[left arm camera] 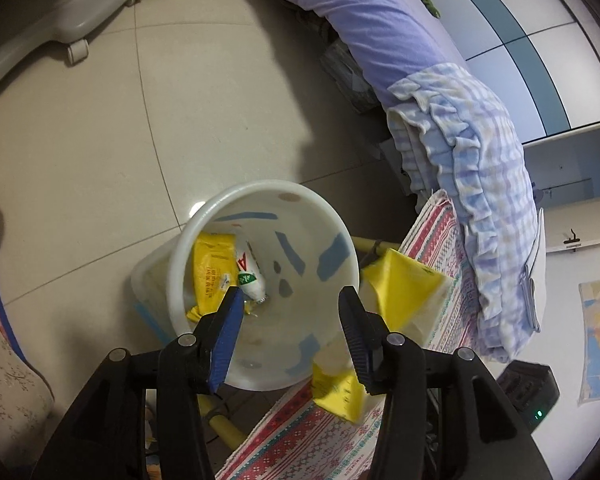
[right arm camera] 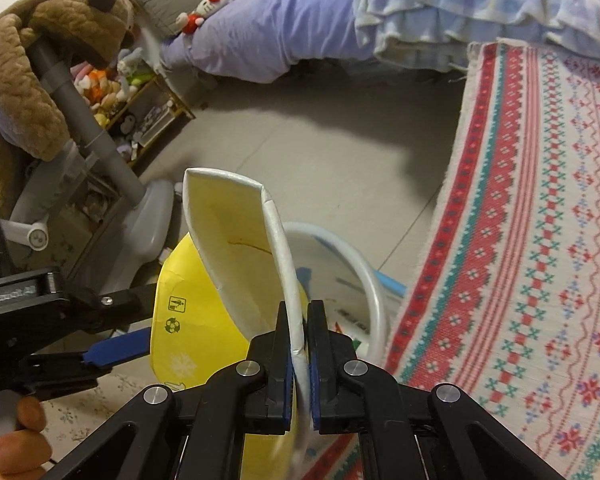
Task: Collect trash
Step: 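Carry the bag and bowl over the wastebasket and open both tools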
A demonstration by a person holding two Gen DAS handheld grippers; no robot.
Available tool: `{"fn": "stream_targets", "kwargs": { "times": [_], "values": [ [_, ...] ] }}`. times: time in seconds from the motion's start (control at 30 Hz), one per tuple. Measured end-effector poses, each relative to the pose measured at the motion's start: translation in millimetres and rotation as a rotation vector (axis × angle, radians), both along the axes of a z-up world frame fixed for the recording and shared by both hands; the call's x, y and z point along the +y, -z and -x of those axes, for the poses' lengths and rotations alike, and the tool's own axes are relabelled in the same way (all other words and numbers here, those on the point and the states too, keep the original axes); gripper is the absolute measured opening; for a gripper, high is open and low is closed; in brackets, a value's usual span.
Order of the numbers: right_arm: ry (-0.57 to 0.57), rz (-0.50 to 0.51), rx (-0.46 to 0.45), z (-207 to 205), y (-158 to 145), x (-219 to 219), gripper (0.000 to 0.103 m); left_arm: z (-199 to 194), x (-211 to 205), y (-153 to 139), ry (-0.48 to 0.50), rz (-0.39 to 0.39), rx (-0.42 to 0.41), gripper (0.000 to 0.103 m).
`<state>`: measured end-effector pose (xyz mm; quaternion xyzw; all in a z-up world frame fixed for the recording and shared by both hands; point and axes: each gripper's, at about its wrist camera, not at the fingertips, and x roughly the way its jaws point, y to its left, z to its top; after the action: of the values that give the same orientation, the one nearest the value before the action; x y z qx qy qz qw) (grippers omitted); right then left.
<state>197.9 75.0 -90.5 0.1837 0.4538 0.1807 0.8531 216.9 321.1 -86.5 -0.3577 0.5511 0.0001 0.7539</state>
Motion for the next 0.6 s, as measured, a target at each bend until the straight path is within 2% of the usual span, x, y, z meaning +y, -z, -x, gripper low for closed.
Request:
{"fn": "stream_targets", "kwargs": {
  "times": [0.23, 0.37, 0.4, 0.43, 0.5, 0.6],
  "values": [
    [-0.026, 0.023, 0.033, -10, 12, 23, 0.008, 5, 18, -6, -0.066, -0.024, -0.009, 0.052],
    [-0.027, 0.031, 0.042, -14, 15, 31, 0.010, 5, 18, -4, -0.058, -0.017, -0.004, 0.052],
    [-0.027, 0.037, 0.044, -15, 16, 32, 0.020, 5, 16, -4, -0.053, -0.013, -0.006, 0.052],
    [-0.026, 0.043, 0.049, -17, 16, 33, 0.040, 5, 14, -5, -0.047, -0.015, -0.010, 0.052],
    [-0.015, 0.050, 0.049, -17, 17, 31, 0.061, 5, 10, -8, -0.036, -0.027, -0.019, 0.052],
    [-0.013, 0.056, 0.032, -13, 13, 29, 0.061, 5, 4, -11, -0.017, -0.037, -0.026, 0.052]
  ]
}}
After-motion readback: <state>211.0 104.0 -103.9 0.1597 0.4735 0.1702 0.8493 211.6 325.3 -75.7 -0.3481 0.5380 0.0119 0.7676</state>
